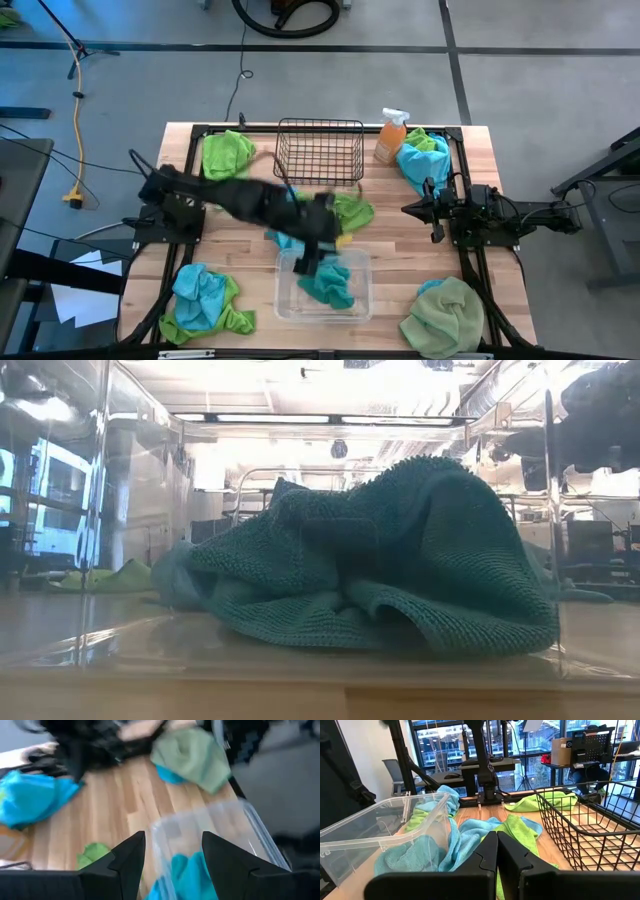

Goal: Sort microfiber towel by color & place in baskets
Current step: Put the middle blue towel into the transparent bin

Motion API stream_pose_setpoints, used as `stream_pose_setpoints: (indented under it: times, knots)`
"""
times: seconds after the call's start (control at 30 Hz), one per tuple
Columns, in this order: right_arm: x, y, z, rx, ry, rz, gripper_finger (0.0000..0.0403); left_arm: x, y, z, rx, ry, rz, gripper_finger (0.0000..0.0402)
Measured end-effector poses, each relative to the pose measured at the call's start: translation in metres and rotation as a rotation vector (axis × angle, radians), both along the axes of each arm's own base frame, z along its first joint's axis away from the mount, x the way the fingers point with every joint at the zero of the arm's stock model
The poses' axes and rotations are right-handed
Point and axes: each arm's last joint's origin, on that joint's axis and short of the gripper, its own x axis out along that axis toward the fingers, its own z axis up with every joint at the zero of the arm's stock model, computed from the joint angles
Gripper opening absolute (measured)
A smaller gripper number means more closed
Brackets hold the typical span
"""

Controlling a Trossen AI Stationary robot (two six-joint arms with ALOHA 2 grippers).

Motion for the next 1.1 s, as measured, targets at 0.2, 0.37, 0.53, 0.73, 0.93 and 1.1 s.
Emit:
stream_pose_setpoints:
  times: [0.2, 0.37, 0.53, 0.73, 0.93, 1.1]
  knots:
    - [0.0, 0.0, 0.0, 0.0, 0.0, 0.0, 0.0, -0.024, 0.034, 0.017, -0.11, -0.215, 0.095, 0.0186]
    - [0.0, 0.0, 0.0, 0.0, 0.0, 0.0, 0.0, -0.062, 0.051, 0.005, -0.234, -0.393, 0.179, 0.0186]
    - [0.0, 0.0, 0.0, 0.0, 0.0, 0.0, 0.0, -0.103, 0.061, -0.028, -0.336, -0.471, 0.295, 0.0186]
    - [0.0, 0.0, 0.0, 0.0, 0.001, 0.0, 0.0, -0.142, 0.07, -0.068, -0.412, -0.463, 0.393, 0.0186]
    - [0.0, 0.0, 0.0, 0.0, 0.0, 0.0, 0.0, -0.173, 0.076, -0.086, -0.342, -0.357, 0.407, 0.0186]
    - [0.0, 0.0, 0.0, 0.0, 0.0, 0.0, 0.0, -0.191, 0.091, -0.102, -0.226, -0.099, 0.465, 0.0186]
